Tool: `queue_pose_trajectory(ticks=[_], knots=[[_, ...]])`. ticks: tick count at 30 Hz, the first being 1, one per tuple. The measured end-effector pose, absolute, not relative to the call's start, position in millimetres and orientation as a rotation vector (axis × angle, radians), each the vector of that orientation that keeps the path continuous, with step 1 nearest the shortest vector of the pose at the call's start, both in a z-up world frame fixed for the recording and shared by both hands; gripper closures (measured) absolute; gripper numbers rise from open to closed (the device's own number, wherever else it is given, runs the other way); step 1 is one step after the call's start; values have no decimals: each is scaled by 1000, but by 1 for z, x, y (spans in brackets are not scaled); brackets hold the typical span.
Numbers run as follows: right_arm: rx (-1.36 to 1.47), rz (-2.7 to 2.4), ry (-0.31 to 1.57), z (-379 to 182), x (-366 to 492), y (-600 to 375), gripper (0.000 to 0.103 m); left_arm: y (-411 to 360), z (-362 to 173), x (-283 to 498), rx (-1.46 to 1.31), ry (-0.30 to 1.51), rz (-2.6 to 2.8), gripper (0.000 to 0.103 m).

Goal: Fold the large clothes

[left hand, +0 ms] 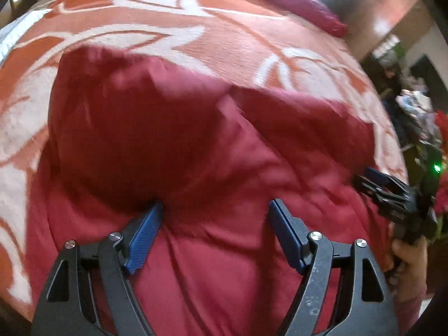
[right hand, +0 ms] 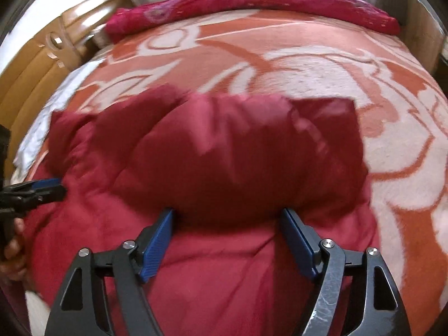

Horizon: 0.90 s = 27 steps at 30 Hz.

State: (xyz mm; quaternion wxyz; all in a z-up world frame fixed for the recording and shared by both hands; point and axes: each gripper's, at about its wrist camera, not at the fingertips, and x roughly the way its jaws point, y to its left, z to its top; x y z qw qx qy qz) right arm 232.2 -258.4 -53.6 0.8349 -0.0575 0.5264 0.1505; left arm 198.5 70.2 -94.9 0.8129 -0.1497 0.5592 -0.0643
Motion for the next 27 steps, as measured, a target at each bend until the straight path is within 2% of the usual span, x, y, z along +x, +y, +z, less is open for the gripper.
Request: queue_pose_trajectory(ticks=[14, 18, 23, 27], knots=[[115, 184, 1111, -79, 263, -309, 25, 94, -125, 260, -379, 1188, -29, 19], [135, 181, 1107, -82, 263, -313, 25, 100, -96, 234, -408, 1125, -58, 20], [147, 182, 1116, -85, 267, -314, 25, 93, -57, 164, -424, 1018, -191, 20], [152, 180, 1114, -85, 267, -315, 25, 75, -45, 121, -396, 995, -258, 20]])
